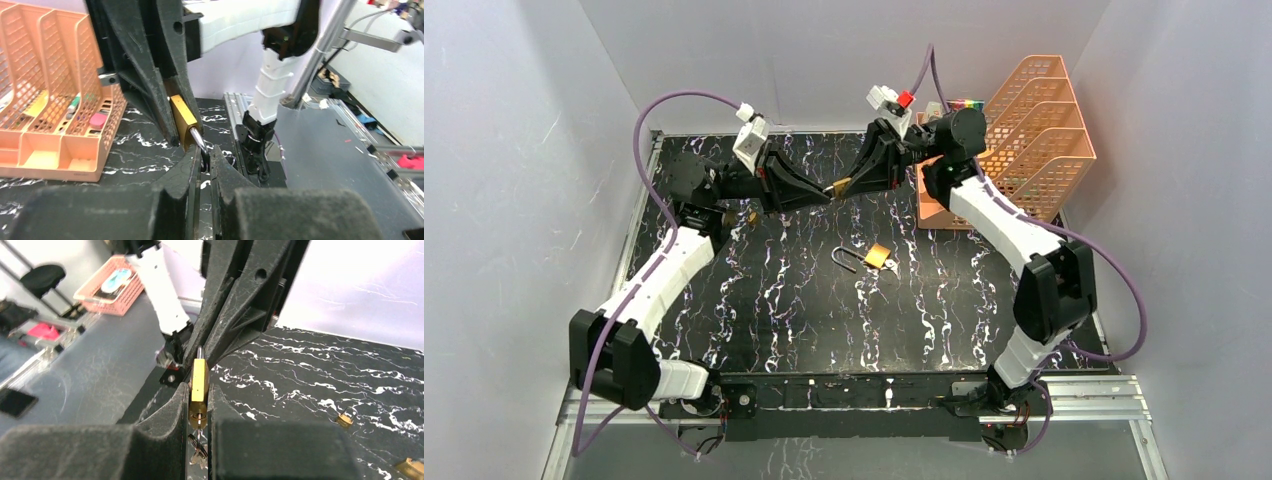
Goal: Lock with the key
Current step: Lock the lock.
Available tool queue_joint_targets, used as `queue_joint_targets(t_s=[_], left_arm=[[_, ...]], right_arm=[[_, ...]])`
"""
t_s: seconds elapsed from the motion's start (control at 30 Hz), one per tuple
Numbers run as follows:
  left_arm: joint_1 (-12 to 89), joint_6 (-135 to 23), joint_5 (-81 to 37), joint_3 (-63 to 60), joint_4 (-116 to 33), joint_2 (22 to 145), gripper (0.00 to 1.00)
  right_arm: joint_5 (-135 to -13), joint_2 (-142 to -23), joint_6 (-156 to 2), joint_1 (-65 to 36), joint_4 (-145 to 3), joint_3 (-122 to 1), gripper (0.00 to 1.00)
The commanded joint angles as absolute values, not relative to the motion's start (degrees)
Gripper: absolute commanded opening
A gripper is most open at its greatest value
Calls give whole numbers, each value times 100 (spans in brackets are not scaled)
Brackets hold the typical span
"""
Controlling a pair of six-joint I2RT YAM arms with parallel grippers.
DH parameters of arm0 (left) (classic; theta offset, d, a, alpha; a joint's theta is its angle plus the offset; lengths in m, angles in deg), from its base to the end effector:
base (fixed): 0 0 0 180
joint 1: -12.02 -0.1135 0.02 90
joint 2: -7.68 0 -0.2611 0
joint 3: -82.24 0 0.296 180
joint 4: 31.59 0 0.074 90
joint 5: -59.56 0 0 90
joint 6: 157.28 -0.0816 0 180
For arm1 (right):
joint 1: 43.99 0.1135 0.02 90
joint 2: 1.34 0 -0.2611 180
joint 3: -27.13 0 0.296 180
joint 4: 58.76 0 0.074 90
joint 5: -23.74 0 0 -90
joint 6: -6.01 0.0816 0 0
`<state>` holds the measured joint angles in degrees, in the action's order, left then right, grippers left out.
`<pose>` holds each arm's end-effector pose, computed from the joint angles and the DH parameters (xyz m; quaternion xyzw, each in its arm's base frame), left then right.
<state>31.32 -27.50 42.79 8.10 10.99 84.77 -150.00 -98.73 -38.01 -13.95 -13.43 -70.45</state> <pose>0.2879 -0.1836 0.4150 0.4704 0.4321 -0.5789 0.5068 0.3123 0.2743 0.4326 -0.5727 0.3648 0.6235 0.3875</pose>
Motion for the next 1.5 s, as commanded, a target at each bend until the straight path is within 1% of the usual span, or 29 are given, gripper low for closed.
queue_joint_targets(t_s=[0.0, 0.03, 0.1, 0.33, 0.4, 0.5, 0.53, 0.6, 0.7, 0.9, 1.03, 1.2, 1.47], left_arm=[[3250, -4508, 1885, 594, -845, 8364, 0], [3254, -4666, 1736, 552, -1057, 8305, 0], [3252, -4835, 1602, 509, -1278, 8237, 0], [3252, -4694, 1759, 512, -1170, 8269, 0], [3251, -4751, 1715, 461, -1279, 8253, 0], [3253, -4944, 1611, 301, -1585, 8248, 0], [3252, -4982, 1579, 255, -1656, 8239, 0], [3250, -4984, 1521, 224, -1674, 8215, 0], [3250, -4871, 1536, 227, -1537, 8227, 0], [3252, -4868, 1500, 217, -1566, 8190, 0], [3251, -5029, 1418, 179, -1757, 8102, 0], [3243, -5109, 1393, 146, -1863, 8060, 0], [3213, -5209, 1338, 110, -1954, 8023, 0]], right_arm=[[-12946, -8933, -6099, -529, -3957, -6863, 0], [-12678, -8855, -6314, -507, -4095, -6802, 0], [-12550, -8850, -6188, -457, -3853, -6645, 0], [-12414, -8712, -6173, -389, -3759, -6354, 0], [-12361, -8564, -6337, -390, -3858, -6233, 14], [-12298, -8356, -6691, -410, -4278, -6162, 29], [-12289, -8290, -6806, -424, -4414, -6148, 32], [-12277, -8160, -6941, -452, -4511, -6054, 36], [-12256, -8011, -6993, -495, -4506, -5903, 48], [-12156, -7837, -7198, -611, -4844, -5821, 57], [-12205, -7660, -7139, -920, -4873, -5607, 57], [-12590, -7546, -6751, -1357, -4574, -5371, 52], [-12746, -7482, -6654, -1552, -4606, -5348, 45]])
